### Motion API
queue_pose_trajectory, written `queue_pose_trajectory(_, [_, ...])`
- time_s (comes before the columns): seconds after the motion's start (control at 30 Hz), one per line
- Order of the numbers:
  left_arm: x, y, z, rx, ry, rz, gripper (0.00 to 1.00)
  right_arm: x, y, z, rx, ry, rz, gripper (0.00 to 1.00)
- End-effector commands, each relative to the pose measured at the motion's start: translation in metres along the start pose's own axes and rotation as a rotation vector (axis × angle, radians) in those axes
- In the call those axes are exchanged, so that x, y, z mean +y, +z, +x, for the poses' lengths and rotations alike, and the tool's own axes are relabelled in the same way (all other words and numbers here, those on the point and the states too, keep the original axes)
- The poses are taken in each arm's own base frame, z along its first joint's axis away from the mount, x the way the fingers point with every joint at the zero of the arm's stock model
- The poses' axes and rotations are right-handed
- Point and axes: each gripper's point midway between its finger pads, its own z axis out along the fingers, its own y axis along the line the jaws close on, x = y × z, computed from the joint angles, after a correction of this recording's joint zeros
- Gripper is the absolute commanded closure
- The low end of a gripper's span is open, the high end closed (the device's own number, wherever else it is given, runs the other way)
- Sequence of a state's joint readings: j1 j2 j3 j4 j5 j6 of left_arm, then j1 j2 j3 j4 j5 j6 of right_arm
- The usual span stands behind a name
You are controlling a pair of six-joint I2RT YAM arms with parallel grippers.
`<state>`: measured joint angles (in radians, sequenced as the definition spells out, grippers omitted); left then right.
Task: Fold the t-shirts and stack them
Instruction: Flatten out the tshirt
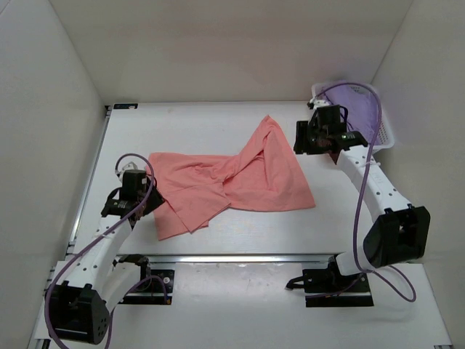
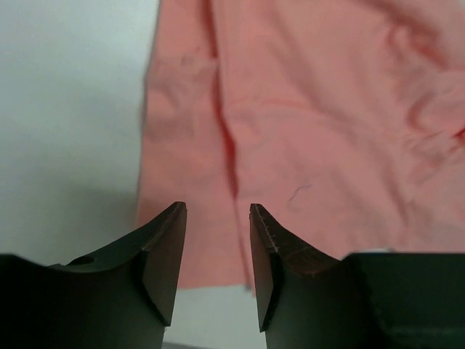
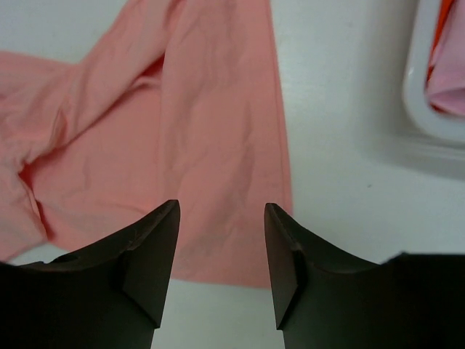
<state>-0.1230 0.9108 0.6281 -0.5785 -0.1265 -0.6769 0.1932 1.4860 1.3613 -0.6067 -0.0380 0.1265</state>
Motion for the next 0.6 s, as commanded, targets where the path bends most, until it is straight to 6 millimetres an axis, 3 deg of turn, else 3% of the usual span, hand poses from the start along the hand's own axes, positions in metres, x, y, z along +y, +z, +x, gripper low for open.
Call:
queue_pose_trajectory(0.0, [0.026,-0.005,0.045,0.131,0.044,-0.069,0.48,0.007,0.001,0.031,0.026,-0.005,-0.007,0.53])
queue_pose_trajectory(0.13, [0.022,-0.005,0.060,0.166,0.085,-0.089,0.40,0.009,-0.002,0.061,0.074,0.000,-0.010,0.53])
queue_pose_trajectory(0.33, [0.048,0.002,0.091,0.253,0.044,-0.183,0.37,-0.004,-0.005,0.087,0.121,0.044,-0.011,0.49])
queue_pose_trajectory(0.5, [0.051,0.001,0.094,0.241,0.053,-0.211,0.32,-0.017,-0.002,0.109,0.163,0.083,0.011,0.47])
queue_pose_trajectory(0.57, [0.049,0.000,0.099,0.249,0.072,-0.216,0.32,-0.021,0.001,0.112,0.170,0.100,0.036,0.35])
